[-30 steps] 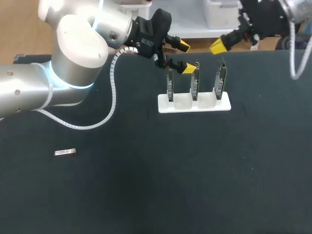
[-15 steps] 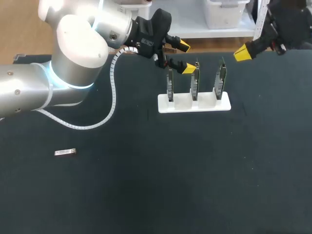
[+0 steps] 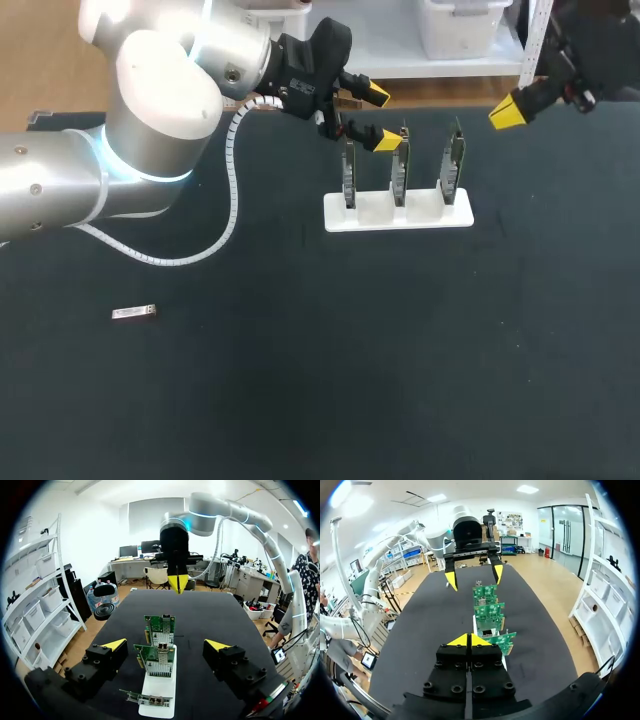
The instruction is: Pick up the optical module with the left hand, and insert it into the network port with the right hand.
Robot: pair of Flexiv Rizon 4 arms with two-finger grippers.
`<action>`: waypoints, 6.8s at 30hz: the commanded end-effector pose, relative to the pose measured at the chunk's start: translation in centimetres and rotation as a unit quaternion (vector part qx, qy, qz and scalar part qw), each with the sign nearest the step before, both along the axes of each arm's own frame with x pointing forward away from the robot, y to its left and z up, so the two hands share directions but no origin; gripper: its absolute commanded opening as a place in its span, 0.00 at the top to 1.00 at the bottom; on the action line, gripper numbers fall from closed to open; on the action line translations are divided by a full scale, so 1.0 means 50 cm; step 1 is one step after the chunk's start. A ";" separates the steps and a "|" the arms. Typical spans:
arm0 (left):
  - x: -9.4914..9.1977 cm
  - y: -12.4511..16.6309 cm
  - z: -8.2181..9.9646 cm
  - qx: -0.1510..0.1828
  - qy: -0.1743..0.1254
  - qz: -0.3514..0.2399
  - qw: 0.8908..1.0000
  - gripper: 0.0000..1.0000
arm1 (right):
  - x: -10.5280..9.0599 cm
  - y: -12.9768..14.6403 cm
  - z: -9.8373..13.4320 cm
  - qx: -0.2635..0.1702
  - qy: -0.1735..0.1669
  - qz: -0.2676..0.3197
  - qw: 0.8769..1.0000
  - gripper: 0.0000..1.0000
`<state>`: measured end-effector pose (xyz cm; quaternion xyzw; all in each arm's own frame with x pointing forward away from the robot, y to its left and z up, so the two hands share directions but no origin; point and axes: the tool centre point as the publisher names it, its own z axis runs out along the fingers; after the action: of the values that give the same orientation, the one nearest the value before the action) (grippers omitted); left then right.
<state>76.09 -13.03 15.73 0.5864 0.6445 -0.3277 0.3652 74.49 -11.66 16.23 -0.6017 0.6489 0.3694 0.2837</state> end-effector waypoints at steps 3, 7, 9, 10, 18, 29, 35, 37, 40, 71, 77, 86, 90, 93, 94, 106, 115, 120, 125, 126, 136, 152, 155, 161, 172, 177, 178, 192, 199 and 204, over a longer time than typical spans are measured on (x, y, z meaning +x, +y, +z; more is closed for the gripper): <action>0.004 -0.002 0.001 0.002 0.001 -0.001 1.000 0.00 | 0.018 -0.001 -0.007 0.004 0.010 0.018 1.000 1.00; 0.004 -0.002 0.001 0.002 0.001 -0.001 1.000 0.00 | 0.018 0.004 -0.013 0.004 0.014 0.022 1.000 1.00; 0.004 -0.002 0.001 0.002 0.001 -0.001 1.000 0.00 | 0.018 0.005 -0.014 0.003 0.015 0.021 1.000 1.00; 0.004 -0.002 0.001 0.002 0.001 -0.001 1.000 0.00 | 0.018 0.005 -0.014 0.002 0.014 0.020 1.000 1.00; 0.004 -0.002 0.001 0.002 0.001 -0.001 1.000 0.00 | 0.021 0.013 -0.006 -0.001 0.007 0.015 1.000 1.00; 0.004 -0.002 0.001 0.002 0.001 -0.001 1.000 0.00 | 0.018 0.018 -0.005 -0.004 0.005 0.011 1.000 1.00; 0.004 -0.002 0.001 0.002 0.001 -0.001 1.000 0.00 | 0.017 0.018 -0.005 -0.007 0.007 0.011 1.000 1.00; 0.004 -0.002 0.001 0.002 0.001 -0.001 1.000 0.00 | 0.017 0.018 -0.005 -0.009 0.007 0.013 1.000 1.00; 0.004 -0.002 0.001 0.002 0.001 -0.001 1.000 0.00 | 0.020 0.018 -0.005 -0.011 0.007 0.012 1.000 1.00; 0.004 -0.002 0.001 0.002 0.001 -0.001 1.000 0.00 | 0.023 0.020 -0.007 -0.025 0.010 -0.001 1.000 0.00; 0.004 -0.002 0.001 0.002 0.001 -0.001 1.000 0.00 | 0.023 0.020 -0.007 -0.025 0.010 -0.001 1.000 0.00; 0.007 -0.004 0.010 0.028 -0.011 0.017 0.999 0.00 | 0.023 0.020 -0.007 -0.025 0.010 -0.001 1.000 0.00; 0.008 0.000 0.022 0.022 -0.021 0.018 0.999 0.00 | 0.023 0.020 -0.007 -0.025 0.010 -0.001 1.000 0.00; 0.008 0.010 0.033 0.023 -0.030 0.025 0.999 0.00 | 0.023 0.020 -0.007 -0.025 0.010 -0.001 1.000 0.00; 0.009 0.016 0.037 0.027 -0.036 0.031 0.998 0.00 | 0.023 0.020 -0.007 -0.025 0.010 -0.001 1.000 0.00; 0.004 0.126 0.084 0.049 -0.069 0.090 0.992 0.00 | 0.023 0.020 -0.007 -0.025 0.010 -0.001 1.000 0.00; -0.028 0.220 0.096 0.111 -0.076 0.133 0.982 0.00 | 0.023 0.020 -0.007 -0.025 0.010 -0.001 1.000 0.00; -0.049 0.282 0.077 0.171 -0.058 0.161 0.970 0.00 | 0.023 0.020 -0.007 -0.025 0.010 -0.001 1.000 0.00; -0.065 0.339 0.050 0.227 -0.037 0.180 0.956 0.00 | 0.023 0.020 -0.007 -0.025 0.010 -0.001 1.000 0.00; -0.067 0.352 0.044 0.237 -0.030 0.185 0.953 0.00 | 0.023 0.020 -0.007 -0.025 0.010 -0.001 1.000 0.00; -0.052 0.411 -0.001 0.286 0.005 0.211 0.935 0.00 | 0.023 0.020 -0.007 -0.025 0.010 -0.001 1.000 0.00; -0.073 0.380 0.007 0.278 -0.039 0.163 0.946 0.00 | 0.023 0.020 -0.007 -0.025 0.010 -0.001 1.000 0.00; -0.092 0.382 0.006 0.284 -0.056 0.149 0.946 0.00 | 0.023 0.020 -0.007 -0.025 0.010 -0.001 1.000 0.00; -0.135 0.463 -0.026 0.315 -0.081 0.141 0.935 0.00 | 0.023 0.020 -0.007 -0.025 0.010 -0.001 1.000 0.00; -0.190 0.610 -0.096 0.400 -0.072 0.137 0.903 0.00 | 0.023 0.020 -0.007 -0.025 0.010 -0.001 1.000 0.00; -0.196 0.644 -0.116 0.415 -0.053 0.127 0.899 0.00 | 0.023 0.020 -0.007 -0.025 0.010 -0.001 1.000 0.00; -0.194 0.646 -0.117 0.420 -0.050 0.131 0.897 0.00 | 0.023 0.020 -0.007 -0.025 0.010 -0.001 1.000 0.00; -0.178 0.621 -0.103 0.428 -0.047 0.151 0.890 0.00 | 0.023 0.020 -0.007 -0.025 0.010 -0.001 1.000 0.00; -0.178 0.621 -0.103 0.428 -0.047 0.151 0.890 0.00 | 0.023 0.020 -0.007 -0.025 0.010 -0.001 1.000 0.00; -0.193 0.629 -0.101 0.443 -0.046 0.128 0.886 0.00 | 0.023 0.020 -0.007 -0.025 0.010 -0.001 1.000 0.00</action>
<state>66.71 18.37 10.36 0.6058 0.7794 0.0702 0.1437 75.79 -10.73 15.88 -0.6046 0.6604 0.3607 0.2614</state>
